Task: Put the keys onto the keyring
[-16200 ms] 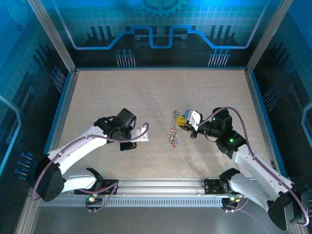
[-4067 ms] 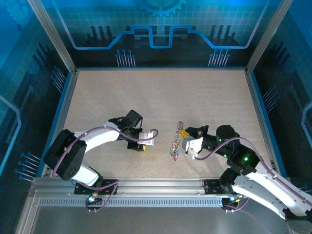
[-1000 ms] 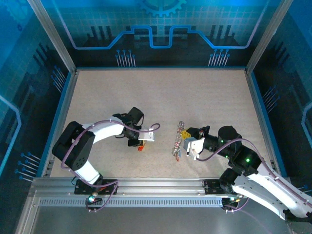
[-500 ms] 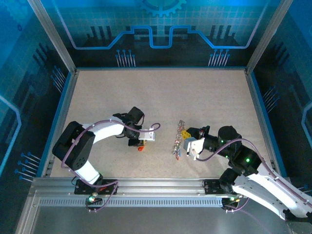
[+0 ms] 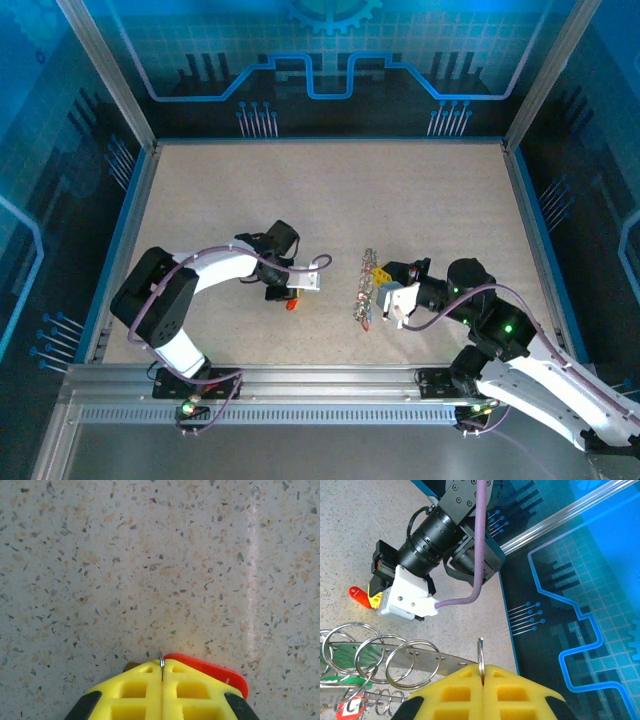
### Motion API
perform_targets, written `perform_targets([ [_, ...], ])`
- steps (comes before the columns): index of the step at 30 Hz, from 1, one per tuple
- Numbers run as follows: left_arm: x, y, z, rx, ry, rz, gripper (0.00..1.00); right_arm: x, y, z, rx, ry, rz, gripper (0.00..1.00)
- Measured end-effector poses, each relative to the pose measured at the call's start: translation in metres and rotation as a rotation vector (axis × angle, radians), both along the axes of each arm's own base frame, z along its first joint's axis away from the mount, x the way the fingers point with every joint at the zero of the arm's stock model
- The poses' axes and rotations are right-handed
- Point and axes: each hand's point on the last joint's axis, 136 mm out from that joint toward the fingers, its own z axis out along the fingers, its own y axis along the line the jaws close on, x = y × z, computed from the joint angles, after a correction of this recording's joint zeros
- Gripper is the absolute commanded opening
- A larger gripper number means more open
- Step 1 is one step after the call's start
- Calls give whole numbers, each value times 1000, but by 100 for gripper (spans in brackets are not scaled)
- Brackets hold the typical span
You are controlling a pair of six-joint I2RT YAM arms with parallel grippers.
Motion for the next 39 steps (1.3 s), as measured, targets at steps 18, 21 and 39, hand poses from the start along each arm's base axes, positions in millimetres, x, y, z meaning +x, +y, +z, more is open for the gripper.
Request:
perform_targets([
  [18,3,-22,109,-263,-208,-27,0,-10,11,-11,-10,65,83,0],
  [21,3,-33,148,-389,-292,-36,0,-12,15,-15,-13,89,106,0],
  [39,-35,-88,240,-799,-474,-216,0,-4,31,-34,52,400,128,0],
])
